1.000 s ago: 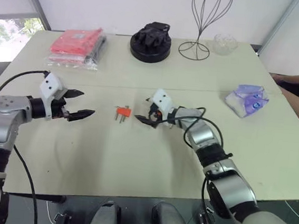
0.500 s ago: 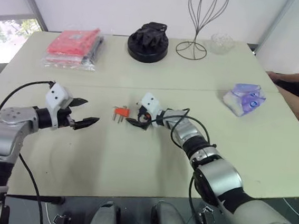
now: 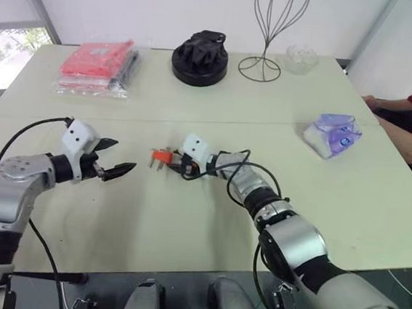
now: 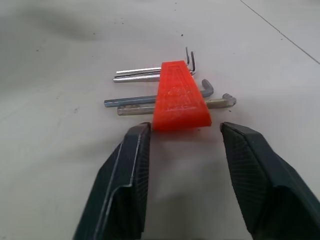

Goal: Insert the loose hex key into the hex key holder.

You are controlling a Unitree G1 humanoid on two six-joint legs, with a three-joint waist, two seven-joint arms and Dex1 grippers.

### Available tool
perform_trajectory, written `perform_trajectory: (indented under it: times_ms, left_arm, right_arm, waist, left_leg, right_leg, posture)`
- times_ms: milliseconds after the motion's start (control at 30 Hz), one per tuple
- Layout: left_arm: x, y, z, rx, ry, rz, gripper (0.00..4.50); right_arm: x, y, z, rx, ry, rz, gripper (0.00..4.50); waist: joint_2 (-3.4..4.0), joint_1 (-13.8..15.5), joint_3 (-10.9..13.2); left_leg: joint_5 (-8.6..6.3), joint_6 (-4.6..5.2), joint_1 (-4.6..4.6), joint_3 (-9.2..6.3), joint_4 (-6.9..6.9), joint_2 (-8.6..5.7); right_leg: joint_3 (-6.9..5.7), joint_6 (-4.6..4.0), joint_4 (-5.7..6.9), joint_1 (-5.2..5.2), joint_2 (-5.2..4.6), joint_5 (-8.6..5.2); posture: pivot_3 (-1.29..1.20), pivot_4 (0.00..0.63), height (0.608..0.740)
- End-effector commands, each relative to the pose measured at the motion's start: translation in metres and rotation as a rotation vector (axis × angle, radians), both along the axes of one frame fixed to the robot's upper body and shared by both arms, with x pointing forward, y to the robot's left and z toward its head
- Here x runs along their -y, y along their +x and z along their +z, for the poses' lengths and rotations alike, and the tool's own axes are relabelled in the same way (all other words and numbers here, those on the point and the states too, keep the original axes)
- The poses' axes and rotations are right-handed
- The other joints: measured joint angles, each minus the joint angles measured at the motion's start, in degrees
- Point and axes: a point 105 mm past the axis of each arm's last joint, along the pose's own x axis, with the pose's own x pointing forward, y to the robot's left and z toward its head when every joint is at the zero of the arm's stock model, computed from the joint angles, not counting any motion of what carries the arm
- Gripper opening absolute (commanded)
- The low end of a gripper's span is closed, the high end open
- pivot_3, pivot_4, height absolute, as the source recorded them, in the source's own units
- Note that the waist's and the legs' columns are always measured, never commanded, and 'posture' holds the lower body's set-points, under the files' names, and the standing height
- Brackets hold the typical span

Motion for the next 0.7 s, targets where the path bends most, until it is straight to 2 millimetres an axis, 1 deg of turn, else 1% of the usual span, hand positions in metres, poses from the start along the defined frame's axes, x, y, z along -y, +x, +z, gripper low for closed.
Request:
perform_trajectory:
  times_ms: [33, 167, 233, 333, 467, 600, 700]
  left_arm:
    - [0.001, 0.000, 0.013, 0.057, -0.012, 0.001, 4.50]
    - [0.001, 0.001, 0.012, 0.062, -0.009, 0.011, 4.50]
    - [0.000, 0.001, 0.012, 0.062, -0.009, 0.016, 4.50]
    - [0.000, 0.002, 0.011, 0.063, -0.008, 0.020, 4.50]
    - [0.001, 0.002, 0.010, 0.064, -0.006, 0.022, 4.50]
    - [0.001, 0.003, 0.010, 0.065, -0.002, 0.024, 4.50]
    - [0.000, 0.002, 0.009, 0.063, 0.000, 0.026, 4.50]
  right_arm:
    - [-0.006, -0.001, -0.002, -0.007, -0.026, 0.003, 2.16]
    - [0.000, 0.000, -0.008, -0.020, -0.040, -0.019, 2.16]
    - [0.000, -0.003, -0.012, -0.036, -0.050, -0.005, 2.16]
    - [-0.002, -0.006, -0.016, -0.042, -0.061, 0.007, 2.16]
    - [-0.006, -0.008, -0.016, -0.034, -0.058, 0.023, 2.16]
    - [-0.008, -0.010, -0.015, -0.023, -0.057, 0.044, 0.99]
    - [-0.007, -0.009, -0.011, -0.008, -0.052, 0.050, 0.99]
  waist:
    - [0.00, 0.02, 0.00]
    - [0.00, 0.06, -0.01]
    - [0.00, 0.07, -0.01]
    - [0.00, 0.08, -0.01]
    - [0.00, 0.07, -0.01]
    - [0.00, 0.05, -0.01]
    - [0.00, 0.05, -0.01]
  left_leg:
    - [0.00, 0.00, 0.00, 0.00, 0.00, 0.00]
    - [0.00, 0.00, 0.00, 0.00, 0.00, 0.00]
    - [0.00, 0.00, 0.00, -0.01, 0.00, -0.01]
    - [0.00, 0.00, 0.00, -0.01, 0.00, -0.01]
    - [0.00, 0.00, 0.00, -0.01, 0.00, -0.01]
    - [0.00, 0.00, 0.00, -0.01, 0.00, -0.01]
    - [0.00, 0.00, 0.01, -0.01, -0.01, -0.01]
  right_leg:
    - [0.00, 0.00, 0.00, 0.00, 0.00, 0.00]
    - [0.00, 0.00, 0.00, 0.00, -0.02, 0.00]
    - [0.00, 0.00, 0.00, 0.00, -0.02, 0.00]
    - [0.00, 0.00, 0.00, 0.00, -0.03, 0.00]
    - [0.00, 0.00, 0.00, 0.00, -0.03, 0.00]
    - [0.00, 0.00, 0.00, 0.00, -0.03, 0.00]
    - [0.00, 0.00, 0.00, 0.00, -0.03, 0.00]
  posture:
    - [0.00, 0.150, 0.740]
    - [0.00, 0.150, 0.740]
    - [0.00, 0.150, 0.740]
    - [0.00, 0.150, 0.740]
    - [0.00, 0.150, 0.740]
    - [0.00, 0.150, 0.740]
    - [0.00, 0.150, 0.740]
